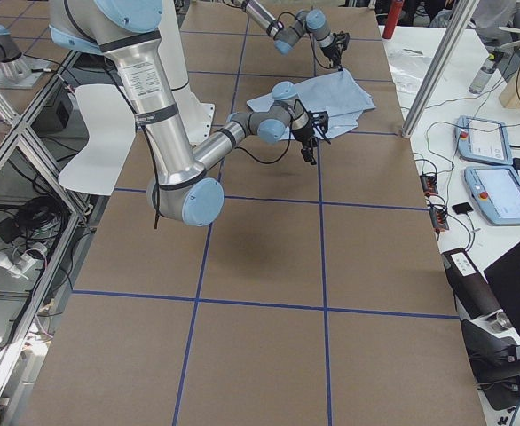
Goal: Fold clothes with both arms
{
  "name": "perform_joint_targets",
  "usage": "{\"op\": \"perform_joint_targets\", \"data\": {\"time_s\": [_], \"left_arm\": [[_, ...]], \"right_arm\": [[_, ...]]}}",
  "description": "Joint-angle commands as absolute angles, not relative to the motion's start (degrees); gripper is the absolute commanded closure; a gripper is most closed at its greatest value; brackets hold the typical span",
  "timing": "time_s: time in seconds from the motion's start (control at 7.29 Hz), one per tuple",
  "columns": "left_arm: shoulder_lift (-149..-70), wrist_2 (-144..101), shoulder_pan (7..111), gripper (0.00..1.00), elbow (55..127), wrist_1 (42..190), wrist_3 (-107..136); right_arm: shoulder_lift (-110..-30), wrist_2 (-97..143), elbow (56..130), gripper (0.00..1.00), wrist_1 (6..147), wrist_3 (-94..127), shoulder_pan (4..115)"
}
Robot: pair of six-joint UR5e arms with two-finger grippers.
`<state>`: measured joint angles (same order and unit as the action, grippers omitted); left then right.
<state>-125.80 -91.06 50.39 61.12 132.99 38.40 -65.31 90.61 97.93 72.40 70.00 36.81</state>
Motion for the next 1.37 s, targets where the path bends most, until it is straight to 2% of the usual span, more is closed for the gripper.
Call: {"op": "perform_joint_targets", "data": {"time_s": [0.0,0.14,0.27,0.41,0.69,0.82,0.96,1.1,1.23], "left_arm": [[-135.7,-91.7,52.1,1.0,48.9,138.1,37.9],[-135.5,-93.2,53.2,0.66,49.1,138.5,34.9],[-134.3,-94.8,53.8,0.01,50.6,139.8,32.5],[-131.1,-99.0,54.8,0.0,55.3,140.3,32.4],[-124.2,-103.9,55.8,0.0,63.8,140.5,32.4],[-121.4,-103.9,55.7,0.0,67.6,140.5,33.2],[-119.7,-103.9,55.6,0.0,69.9,140.4,33.3],[-119.6,-103.8,55.5,0.0,70.0,140.4,33.5],[-119.6,-103.8,55.3,0.0,70.0,140.4,33.5]], "right_arm": [[-65.3,90.6,99.8,0.0,72.7,70.8,35.8],[-65.1,90.6,100.2,0.0,72.8,71.8,35.2],[-64.0,90.4,100.0,0.0,73.0,74.4,33.8],[-61.5,90.2,99.6,0.0,73.6,76.8,32.4],[-53.7,89.5,97.5,0.0,83.9,83.6,29.9],[-49.5,85.5,91.8,0.04,83.8,86.5,28.3],[-44.6,83.4,85.1,0.18,83.7,88.3,27.7],[-43.0,83.3,81.8,0.37,82.5,88.2,27.7],[-42.9,83.2,79.6,0.42,79.5,88.1,27.6]]}}
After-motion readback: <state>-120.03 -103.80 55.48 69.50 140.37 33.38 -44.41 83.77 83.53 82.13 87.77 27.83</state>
